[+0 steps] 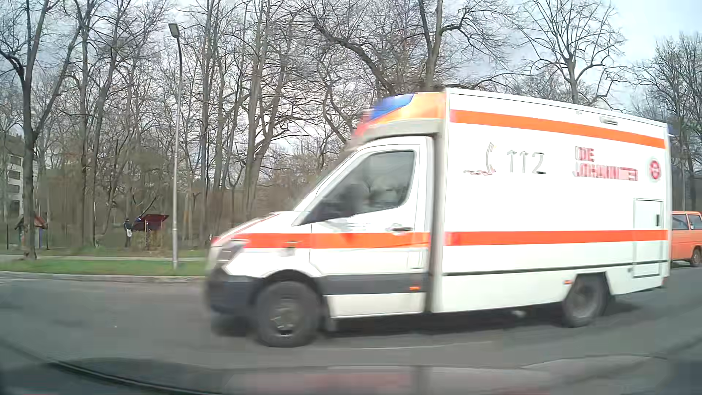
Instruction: Follow the waypoints while adhering to traffic rules and regulations
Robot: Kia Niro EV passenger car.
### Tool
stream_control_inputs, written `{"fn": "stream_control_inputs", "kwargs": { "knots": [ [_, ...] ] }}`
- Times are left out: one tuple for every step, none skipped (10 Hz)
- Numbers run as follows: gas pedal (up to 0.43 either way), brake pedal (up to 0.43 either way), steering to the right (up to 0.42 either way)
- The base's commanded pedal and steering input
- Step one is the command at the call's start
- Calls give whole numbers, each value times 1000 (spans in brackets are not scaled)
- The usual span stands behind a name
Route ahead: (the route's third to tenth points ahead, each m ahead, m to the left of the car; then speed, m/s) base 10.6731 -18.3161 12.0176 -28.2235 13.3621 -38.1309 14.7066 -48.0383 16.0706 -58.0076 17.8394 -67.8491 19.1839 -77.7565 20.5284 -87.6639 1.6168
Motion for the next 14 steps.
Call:
{"fn": "stream_control_inputs", "kwargs": {
  "knots": [
    [0,256,461],
    [0,238,478],
    [0,232,494],
    [0,226,509],
    [0,189,511],
    [0,128,511],
    [0,6,527],
    [0,0,540],
    [8,0,556],
    [228,0,575],
    [240,0,587],
    [248,0,595],
    [248,0,596],
    [248,0,596]
  ]
}}
